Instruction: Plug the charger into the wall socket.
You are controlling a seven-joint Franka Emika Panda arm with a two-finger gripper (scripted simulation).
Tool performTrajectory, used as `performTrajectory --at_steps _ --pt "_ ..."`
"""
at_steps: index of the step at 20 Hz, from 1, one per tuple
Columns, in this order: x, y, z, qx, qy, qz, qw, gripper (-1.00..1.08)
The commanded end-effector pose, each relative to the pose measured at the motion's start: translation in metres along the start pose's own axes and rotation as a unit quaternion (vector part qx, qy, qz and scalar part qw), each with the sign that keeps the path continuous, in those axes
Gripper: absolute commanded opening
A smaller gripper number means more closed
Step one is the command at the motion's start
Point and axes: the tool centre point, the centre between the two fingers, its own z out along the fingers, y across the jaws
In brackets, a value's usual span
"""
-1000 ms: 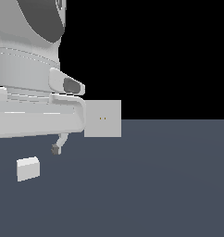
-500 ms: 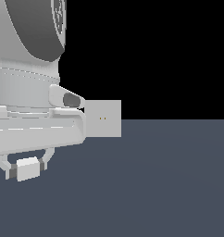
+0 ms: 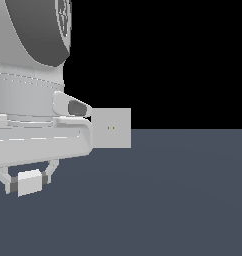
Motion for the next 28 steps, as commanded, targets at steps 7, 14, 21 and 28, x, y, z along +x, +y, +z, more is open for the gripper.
performTrajectory --at_steps 7,14,21,28 --pt "0.002 0.012 -0.009 -0.007 0.001 0.037 0.9993 -1.0" --pt "0.002 0.041 -0.03 -0.023 0.002 0.127 0.9916 -1.0" --pt "-0.007 0.08 -0.061 -0.047 0.002 0.25 0.9671 -1.0" --pt "-0.02 0.104 -0.083 -0.063 0.002 0.334 0.9405 -1.0"
